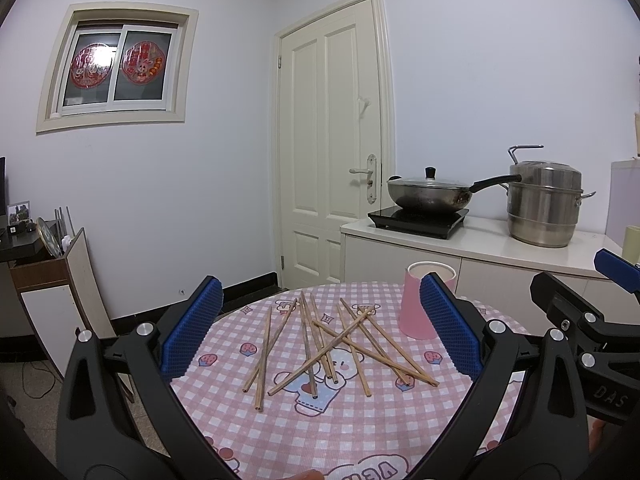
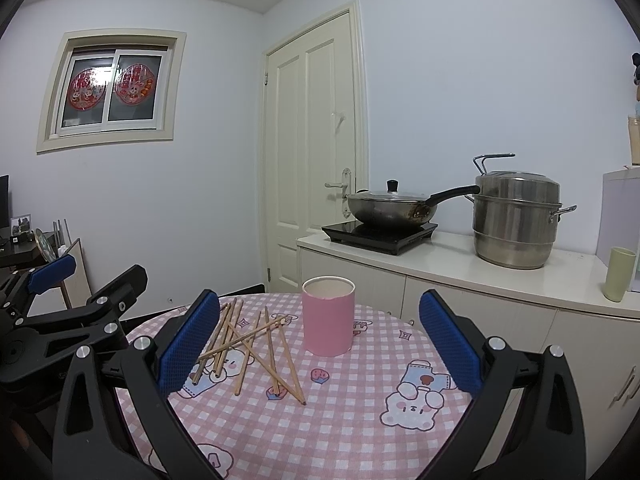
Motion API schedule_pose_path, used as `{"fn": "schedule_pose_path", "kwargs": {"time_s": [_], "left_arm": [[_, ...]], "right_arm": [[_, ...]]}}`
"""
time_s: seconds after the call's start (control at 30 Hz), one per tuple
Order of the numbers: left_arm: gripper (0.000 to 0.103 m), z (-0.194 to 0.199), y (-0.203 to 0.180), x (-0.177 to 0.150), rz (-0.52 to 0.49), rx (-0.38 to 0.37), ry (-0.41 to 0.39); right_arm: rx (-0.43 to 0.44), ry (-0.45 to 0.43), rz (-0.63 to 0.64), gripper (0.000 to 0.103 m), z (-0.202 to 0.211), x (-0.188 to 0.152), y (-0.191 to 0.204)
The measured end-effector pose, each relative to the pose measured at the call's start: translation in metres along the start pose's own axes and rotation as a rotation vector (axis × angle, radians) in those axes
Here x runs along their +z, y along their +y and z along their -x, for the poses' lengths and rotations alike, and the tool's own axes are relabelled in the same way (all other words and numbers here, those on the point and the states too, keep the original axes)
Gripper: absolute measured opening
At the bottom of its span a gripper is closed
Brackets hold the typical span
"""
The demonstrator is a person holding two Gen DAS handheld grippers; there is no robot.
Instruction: Organize utensils
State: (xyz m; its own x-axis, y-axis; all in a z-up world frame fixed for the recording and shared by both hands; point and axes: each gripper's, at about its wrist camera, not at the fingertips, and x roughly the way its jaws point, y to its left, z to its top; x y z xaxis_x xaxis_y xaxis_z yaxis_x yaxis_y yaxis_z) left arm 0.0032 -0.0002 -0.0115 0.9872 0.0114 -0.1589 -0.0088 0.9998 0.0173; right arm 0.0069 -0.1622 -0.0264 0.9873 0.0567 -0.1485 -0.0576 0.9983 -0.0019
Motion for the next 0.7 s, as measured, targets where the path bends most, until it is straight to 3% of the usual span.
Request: {"fn": "schedule_pose_path", "kwargs": {"time_s": [0.7], "left_arm": [[0.097, -0.0083, 0.0008, -0.0006, 0.006, -0.008, 0.032]], "right_arm": [[0.021, 0.034, -0.020, 0.096, -0.0084, 0.0008, 0.0000]]}}
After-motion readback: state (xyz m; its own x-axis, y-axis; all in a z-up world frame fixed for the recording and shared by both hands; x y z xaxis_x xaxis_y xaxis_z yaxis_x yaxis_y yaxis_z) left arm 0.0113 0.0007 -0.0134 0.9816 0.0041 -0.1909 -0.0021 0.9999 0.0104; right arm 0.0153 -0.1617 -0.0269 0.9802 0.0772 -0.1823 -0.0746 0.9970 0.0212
